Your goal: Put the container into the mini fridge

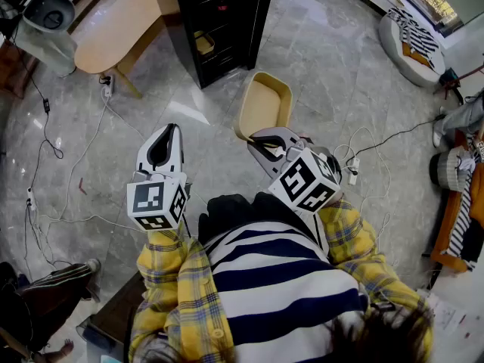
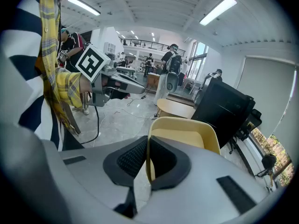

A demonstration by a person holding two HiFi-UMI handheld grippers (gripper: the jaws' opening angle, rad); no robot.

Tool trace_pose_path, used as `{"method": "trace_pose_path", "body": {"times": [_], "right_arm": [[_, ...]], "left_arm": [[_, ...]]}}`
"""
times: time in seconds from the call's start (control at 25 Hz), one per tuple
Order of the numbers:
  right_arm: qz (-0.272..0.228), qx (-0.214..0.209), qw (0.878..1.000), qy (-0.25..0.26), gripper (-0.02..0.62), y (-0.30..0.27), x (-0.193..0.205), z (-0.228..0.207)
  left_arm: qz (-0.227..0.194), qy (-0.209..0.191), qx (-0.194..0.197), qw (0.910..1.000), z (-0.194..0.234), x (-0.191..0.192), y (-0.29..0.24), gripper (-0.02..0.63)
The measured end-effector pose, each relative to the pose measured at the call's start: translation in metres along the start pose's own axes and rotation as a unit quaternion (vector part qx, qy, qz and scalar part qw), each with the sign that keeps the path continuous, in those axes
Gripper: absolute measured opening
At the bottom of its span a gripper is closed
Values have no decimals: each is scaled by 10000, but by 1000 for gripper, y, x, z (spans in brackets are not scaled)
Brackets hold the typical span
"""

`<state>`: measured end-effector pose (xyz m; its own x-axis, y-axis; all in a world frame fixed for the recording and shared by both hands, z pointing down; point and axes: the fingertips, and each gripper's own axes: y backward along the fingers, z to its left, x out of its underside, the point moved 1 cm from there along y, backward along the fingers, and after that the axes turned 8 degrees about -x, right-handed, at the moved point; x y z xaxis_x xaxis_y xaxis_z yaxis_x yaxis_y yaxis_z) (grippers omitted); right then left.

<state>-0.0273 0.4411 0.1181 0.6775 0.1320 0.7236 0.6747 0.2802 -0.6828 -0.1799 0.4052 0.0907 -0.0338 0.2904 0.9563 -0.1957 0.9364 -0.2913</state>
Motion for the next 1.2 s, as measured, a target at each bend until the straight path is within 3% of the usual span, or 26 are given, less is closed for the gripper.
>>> {"method": "trace_pose_path", "body": {"times": [0.6, 1.2], "right_arm": [[301, -22, 9994, -144, 38, -15, 4, -2], [433, -274, 9986, -95, 38, -36, 26, -80]], "left_arm": [[97, 44, 197, 9997, 13, 9, -17, 28], [268, 22, 330, 9991, -14, -4, -99, 28]]}}
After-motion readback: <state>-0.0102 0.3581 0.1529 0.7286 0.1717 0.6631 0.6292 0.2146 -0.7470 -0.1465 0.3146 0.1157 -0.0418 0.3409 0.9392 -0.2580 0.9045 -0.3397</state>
